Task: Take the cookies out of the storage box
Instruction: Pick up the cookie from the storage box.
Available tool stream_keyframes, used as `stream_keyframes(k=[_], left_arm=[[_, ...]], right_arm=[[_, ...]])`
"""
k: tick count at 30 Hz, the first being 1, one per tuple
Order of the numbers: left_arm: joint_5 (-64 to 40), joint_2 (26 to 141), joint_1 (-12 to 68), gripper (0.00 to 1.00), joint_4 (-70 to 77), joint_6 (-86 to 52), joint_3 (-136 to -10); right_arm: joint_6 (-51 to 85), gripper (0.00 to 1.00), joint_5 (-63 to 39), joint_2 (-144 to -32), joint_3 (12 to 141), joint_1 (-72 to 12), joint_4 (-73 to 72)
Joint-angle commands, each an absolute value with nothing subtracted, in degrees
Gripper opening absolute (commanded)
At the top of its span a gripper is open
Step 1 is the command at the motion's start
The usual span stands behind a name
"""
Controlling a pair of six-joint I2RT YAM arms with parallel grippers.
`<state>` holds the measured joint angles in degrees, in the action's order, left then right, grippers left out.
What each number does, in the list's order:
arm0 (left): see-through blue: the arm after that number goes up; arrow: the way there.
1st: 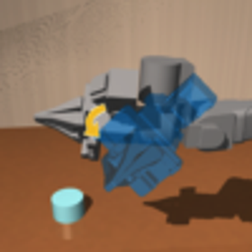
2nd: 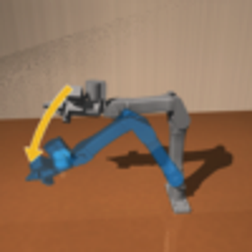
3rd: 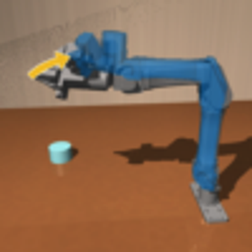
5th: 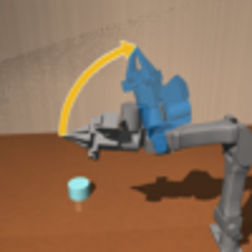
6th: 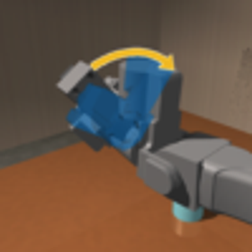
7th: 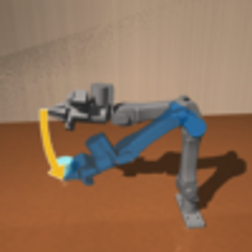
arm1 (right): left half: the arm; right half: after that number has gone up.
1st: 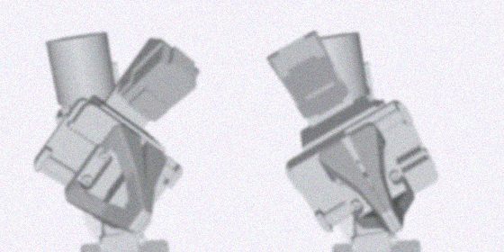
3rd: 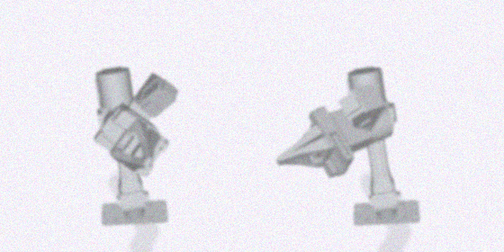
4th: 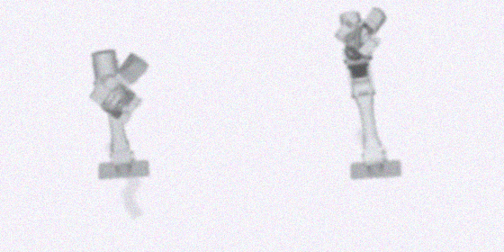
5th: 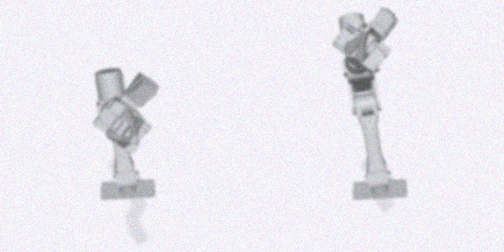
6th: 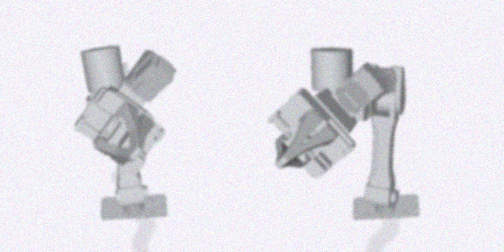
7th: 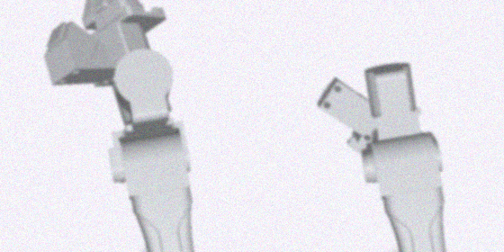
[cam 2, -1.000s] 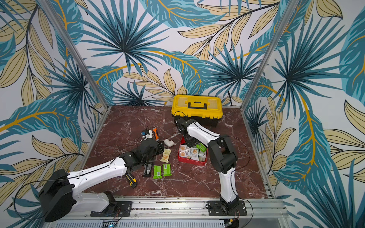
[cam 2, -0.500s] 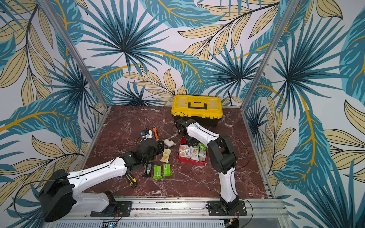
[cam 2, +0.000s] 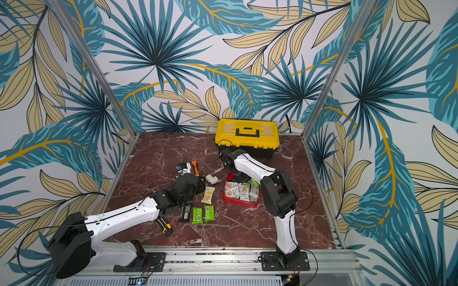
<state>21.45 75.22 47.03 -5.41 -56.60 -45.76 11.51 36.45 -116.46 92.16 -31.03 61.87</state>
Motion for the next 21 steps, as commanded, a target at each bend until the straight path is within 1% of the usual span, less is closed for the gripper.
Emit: stream_keyframes(k=[1,4,8,11,15,21], left_arm=[[21.8,75.3,46.9,0.36,-5.1,-56.8,-45.0],[21.6,75.7,46.8,0.36,-4.9,-56.8,-45.2],[21.4,76.0,46.8,0.36,-4.8,-56.8,-45.5],[21.4,76.1,46.8,0.36,-4.8,-56.8,-45.5],[21.4,76.2,46.8,0.36,-4.5,-56.8,-45.5],[21.1,76.5,46.8,0.36,-4.4,-56.9,-45.6]], right_arm=[[11.6,0.17,37.7,-115.1,93.0,-31.2,63.7],[11.6,0.18,37.9,-115.9,92.9,-31.3,63.8],[11.7,0.27,38.5,-117.1,92.2,-31.2,63.8],[12.0,0.31,38.6,-117.5,91.8,-31.0,63.7],[12.2,0.33,38.7,-117.6,91.5,-30.8,63.7],[12.3,0.33,38.1,-118.1,90.8,-30.5,63.4]])
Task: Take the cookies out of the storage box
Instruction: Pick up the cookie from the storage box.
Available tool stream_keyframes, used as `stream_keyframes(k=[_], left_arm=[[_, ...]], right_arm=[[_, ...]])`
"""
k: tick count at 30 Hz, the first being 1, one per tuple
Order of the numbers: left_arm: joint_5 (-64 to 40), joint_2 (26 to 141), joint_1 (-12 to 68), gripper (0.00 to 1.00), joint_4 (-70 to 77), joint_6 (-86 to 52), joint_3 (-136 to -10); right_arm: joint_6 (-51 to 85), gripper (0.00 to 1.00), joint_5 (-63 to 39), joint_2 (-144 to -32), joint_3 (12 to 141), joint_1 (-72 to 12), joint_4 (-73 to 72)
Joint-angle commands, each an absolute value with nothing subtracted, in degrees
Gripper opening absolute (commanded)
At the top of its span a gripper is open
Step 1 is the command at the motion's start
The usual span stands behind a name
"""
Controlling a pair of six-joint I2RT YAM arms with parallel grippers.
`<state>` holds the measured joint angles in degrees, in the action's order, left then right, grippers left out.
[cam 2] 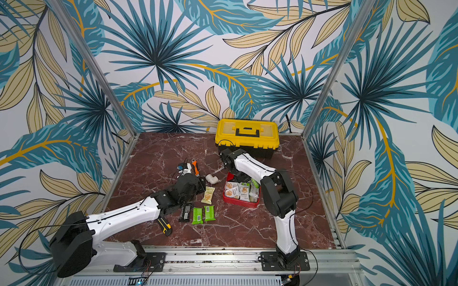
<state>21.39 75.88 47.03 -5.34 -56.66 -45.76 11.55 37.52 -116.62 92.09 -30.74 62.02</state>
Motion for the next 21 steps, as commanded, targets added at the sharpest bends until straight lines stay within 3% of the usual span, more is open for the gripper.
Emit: stream_keyframes(k=[1,6,21], left_arm=[[21.1,76.5,46.9,0.36,-4.4,-57.0,-45.6],[21.1,76.6,46.8,0.36,-4.3,-57.1,-45.6],[21.7,76.6,46.8,0.36,-4.5,-57.4,-45.5]], right_arm=[[12.3,0.33,38.0,-118.2,90.6,-30.5,63.3],[12.0,0.33,36.6,-118.7,90.1,-30.1,62.8],[11.9,0.18,35.6,-116.5,89.3,-29.9,62.3]])
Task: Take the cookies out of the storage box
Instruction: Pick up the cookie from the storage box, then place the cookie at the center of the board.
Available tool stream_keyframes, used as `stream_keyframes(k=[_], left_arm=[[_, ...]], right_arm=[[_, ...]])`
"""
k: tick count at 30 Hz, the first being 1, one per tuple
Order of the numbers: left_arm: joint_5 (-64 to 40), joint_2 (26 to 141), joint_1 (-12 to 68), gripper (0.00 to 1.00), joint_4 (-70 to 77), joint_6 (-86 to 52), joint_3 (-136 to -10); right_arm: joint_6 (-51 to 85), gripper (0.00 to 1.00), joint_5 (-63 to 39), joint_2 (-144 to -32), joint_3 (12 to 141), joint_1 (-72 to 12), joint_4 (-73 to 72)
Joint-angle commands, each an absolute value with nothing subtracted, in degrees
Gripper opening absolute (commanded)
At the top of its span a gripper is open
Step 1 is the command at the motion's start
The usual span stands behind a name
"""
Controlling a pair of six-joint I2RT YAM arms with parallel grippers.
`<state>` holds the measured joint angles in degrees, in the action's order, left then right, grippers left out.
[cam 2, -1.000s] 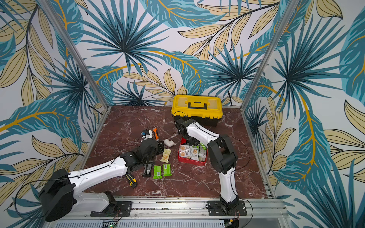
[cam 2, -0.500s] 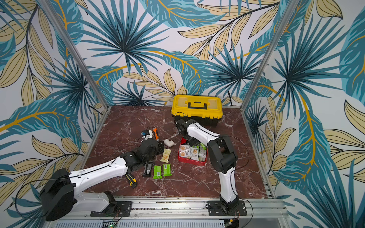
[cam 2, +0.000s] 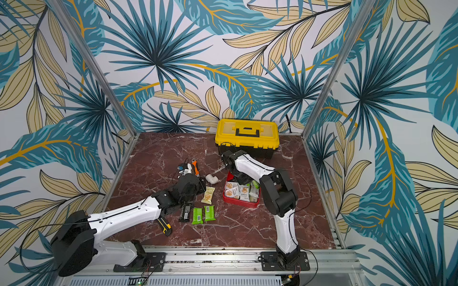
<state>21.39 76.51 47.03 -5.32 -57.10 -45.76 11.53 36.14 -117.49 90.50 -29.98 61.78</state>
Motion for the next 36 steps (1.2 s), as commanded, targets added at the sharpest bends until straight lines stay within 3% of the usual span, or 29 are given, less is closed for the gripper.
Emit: stream_keyframes(k=[1,13,19,26,36], left_arm=[[21.9,76.5,46.8,0.36,-4.6,-57.5,-45.6],[27.9,71.4,45.7,0.37,-9.3,-59.6,-43.2],[29.5,65.5,43.0,0.38,-13.7,-61.2,-40.0],[32.3,55.7,41.0,0.38,-21.3,-64.3,-35.5],[30.7,47.3,40.7,0.38,-28.2,-68.0,-31.0]], right_arm=[[11.9,0.18,35.4,-115.8,89.4,-29.8,62.3],[13.3,0.16,28.0,-102.4,92.6,-31.7,67.2],[18.8,0.16,10.0,-98.9,95.2,-36.6,63.0],[27.3,0.16,-8.3,-103.8,96.6,-41.3,48.1],[31.0,0.15,-20.2,-117.6,98.6,-43.4,35.6]])
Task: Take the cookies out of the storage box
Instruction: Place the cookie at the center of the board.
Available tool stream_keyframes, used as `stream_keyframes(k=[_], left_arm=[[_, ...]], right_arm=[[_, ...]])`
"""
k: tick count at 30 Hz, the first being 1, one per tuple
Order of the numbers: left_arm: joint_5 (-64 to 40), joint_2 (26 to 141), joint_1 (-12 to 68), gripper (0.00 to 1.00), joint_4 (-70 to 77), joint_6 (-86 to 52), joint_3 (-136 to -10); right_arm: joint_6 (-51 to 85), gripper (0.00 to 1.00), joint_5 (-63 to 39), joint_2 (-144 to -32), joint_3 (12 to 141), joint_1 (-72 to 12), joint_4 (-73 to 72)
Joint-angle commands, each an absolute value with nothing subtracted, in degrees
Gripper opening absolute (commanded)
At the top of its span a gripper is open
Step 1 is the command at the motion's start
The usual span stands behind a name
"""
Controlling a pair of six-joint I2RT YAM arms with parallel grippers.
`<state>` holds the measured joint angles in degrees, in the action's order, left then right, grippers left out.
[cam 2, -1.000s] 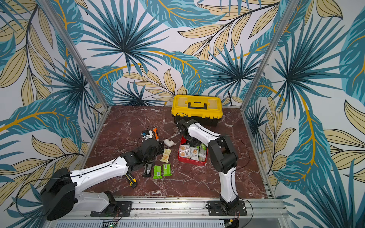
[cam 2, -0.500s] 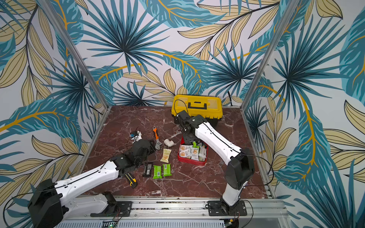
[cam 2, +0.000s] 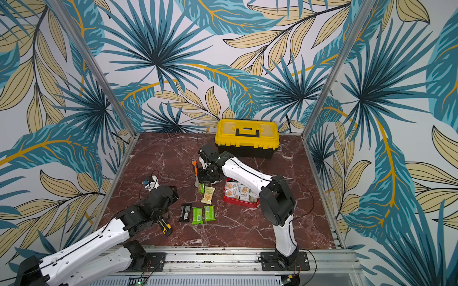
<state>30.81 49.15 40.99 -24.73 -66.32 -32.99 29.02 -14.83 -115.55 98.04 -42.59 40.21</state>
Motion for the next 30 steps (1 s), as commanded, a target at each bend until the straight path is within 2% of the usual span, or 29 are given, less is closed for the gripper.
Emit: stream_keyframes(k=[1,6,21,24,30], left_arm=[[30.5,47.0,40.6,0.38,-28.3,-68.0,-30.6],[29.2,46.4,40.6,0.38,-28.3,-68.0,-30.0],[27.0,48.4,40.6,0.38,-24.7,-66.0,-30.1],[24.7,50.0,40.3,0.4,-22.3,-64.2,-30.4],[21.9,52.4,40.2,0.44,-19.1,-61.9,-31.6]], right_arm=[[31.0,0.15,-20.5,-118.4,98.6,-43.5,34.9],[31.6,0.15,-23.5,-122.2,98.4,-44.1,31.7],[30.8,0.17,-22.1,-125.9,95.9,-44.5,30.5],[29.7,0.23,-20.6,-126.2,95.8,-44.5,31.7],[27.2,0.47,-13.7,-123.0,95.8,-44.5,34.8]])
